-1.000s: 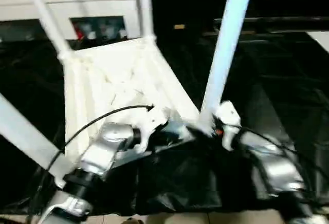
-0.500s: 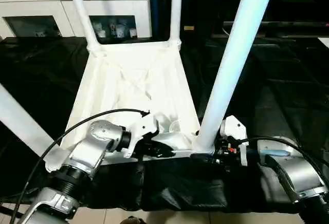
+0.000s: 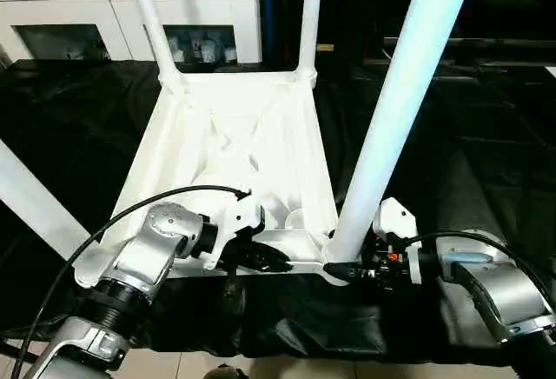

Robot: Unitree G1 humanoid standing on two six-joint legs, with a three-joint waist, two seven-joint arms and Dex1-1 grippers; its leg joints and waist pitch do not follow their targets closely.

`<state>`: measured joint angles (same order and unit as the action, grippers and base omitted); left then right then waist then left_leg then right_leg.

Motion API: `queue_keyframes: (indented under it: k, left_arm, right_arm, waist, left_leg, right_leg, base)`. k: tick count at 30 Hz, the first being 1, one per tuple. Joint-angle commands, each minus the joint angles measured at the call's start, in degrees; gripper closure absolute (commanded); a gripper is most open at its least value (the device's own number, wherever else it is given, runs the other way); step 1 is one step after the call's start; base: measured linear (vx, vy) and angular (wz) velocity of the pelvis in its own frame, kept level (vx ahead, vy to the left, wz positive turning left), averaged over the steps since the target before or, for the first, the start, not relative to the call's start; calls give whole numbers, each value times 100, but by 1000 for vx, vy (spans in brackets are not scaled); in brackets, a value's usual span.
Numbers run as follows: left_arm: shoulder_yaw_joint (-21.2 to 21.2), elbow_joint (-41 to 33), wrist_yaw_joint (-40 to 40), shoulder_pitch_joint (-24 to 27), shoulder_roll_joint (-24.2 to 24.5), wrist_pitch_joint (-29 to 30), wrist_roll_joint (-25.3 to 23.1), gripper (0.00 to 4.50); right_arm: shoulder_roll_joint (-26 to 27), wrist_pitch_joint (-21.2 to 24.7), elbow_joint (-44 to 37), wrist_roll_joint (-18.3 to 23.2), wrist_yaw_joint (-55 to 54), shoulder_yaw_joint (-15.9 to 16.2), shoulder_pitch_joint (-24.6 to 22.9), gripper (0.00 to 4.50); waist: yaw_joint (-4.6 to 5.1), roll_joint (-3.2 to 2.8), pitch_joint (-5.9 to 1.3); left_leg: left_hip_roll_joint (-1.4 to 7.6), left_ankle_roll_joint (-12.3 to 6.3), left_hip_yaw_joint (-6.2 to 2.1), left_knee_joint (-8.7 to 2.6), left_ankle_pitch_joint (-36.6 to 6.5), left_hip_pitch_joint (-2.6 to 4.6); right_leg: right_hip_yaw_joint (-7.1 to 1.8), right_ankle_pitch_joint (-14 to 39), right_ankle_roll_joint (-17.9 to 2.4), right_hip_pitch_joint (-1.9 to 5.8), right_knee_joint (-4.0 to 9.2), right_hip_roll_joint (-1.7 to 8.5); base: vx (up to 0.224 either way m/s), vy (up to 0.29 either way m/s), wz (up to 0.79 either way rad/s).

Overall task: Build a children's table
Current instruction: Rotate leg to tighten

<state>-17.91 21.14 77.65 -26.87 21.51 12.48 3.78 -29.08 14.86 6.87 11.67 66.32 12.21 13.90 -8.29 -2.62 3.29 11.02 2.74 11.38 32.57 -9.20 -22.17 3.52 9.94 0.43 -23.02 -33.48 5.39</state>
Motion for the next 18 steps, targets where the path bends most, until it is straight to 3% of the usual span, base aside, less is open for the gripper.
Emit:
queue_keyframes:
  k: [1, 4, 8, 10, 11, 13, 14, 15, 16, 17, 18]
  left_arm:
    - [-2, -181, 17, -132, -149, -89, 260, 450]
    - [47, -124, -244, -148, -319, -121, 229, 450]
    - [130, 56, -1014, -271, -712, -195, 36, 450]
    - [141, 100, -1232, -310, -832, -201, -25, 450]
    - [143, 102, -1342, -320, -893, -189, -55, 450]
    - [138, 69, -1597, -327, -1062, -112, -110, 450]
    - [127, 17, -1837, -315, -1221, -42, -162, 450]
    - [127, 17, -1837, -315, -1221, -42, -162, 450]
    - [94, -24, -1950, -296, -1315, 1, -195, 450]
    - [37, -107, -2152, -246, -1523, 83, -228, 450]
    - [37, -107, -2152, -246, -1523, 83, -228, 450]
  right_arm:
    - [131, 139, -89, 118, 263, 443, -216, 185]
    - [329, 103, -30, 123, 0, 362, -271, 185]
    - [1103, -135, 497, -205, -1424, 17, -24, 185]
    - [1354, -153, 701, -332, -1909, -59, 89, 186]
    - [1469, -146, 787, -375, -2113, -89, 137, 186]
    - [1786, -162, 990, -484, -2644, -148, 248, 186]
    - [2046, -180, 1095, -560, -3028, -160, 313, 186]
    - [2046, -180, 1095, -560, -3028, -160, 313, 186]
    - [2232, -133, 1174, -602, -3324, -199, 368, 186]
    - [2573, -104, 1332, -700, -3815, -247, 490, 186]
    - [2573, -104, 1332, -700, -3815, -247, 490, 186]
  waist:
    - [20, 34, -363]
    - [17, 31, -366]
    - [60, 31, -332]
    - [143, 41, -309]
    - [193, 40, -305]
    - [240, 19, -306]
    - [285, -21, -307]
    - [317, -3, -294]
    - [328, -52, -308]
    - [352, -70, -287]
    - [381, -52, -277]
  left_leg:
    - [249, -304, -111, -351, -1342, 133]
    - [250, -292, -108, -347, -1377, 138]
    - [229, -95, -123, -389, -1775, 151]
    - [202, 85, -176, -439, -2045, 139]
    - [205, 124, -191, -457, -2093, 126]
    - [201, 140, -188, -455, -2197, 141]
    - [200, 183, -195, -457, -2312, 155]
    - [192, 205, -194, -457, -2346, 148]
    - [174, 175, -220, -456, -2325, 139]
    - [176, 188, -214, -460, -2423, 158]
    - [170, 208, -216, -468, -2499, 151]
  right_leg:
    - [-215, 1038, -1339, 227, 316, 308]
    - [-215, 985, -1372, 227, 312, 304]
    - [-210, 1588, -1279, 207, 387, 334]
    - [-179, 2286, -1026, 236, 445, 352]
    - [-177, 2388, -913, 240, 457, 346]
    - [-182, 2466, -877, 210, 482, 342]
    - [-176, 2519, -864, 198, 501, 335]
    - [-174, 2559, -863, 183, 508, 334]
    - [-161, 2668, -781, 223, 514, 345]
    - [-165, 2705, -774, 170, 539, 330]
    - [-156, 2769, -763, 172, 543, 318]
  base:
    - [0, 0, 0]
    - [0, 0, 0]
    - [0, 0, 0]
    - [0, 0, 0]
    - [0, 0, 0]
    - [0, 0, 0]
    - [0, 0, 0]
    - [0, 0, 0]
    - [0, 0, 0]
    - [0, 0, 0]
    - [0, 0, 0]
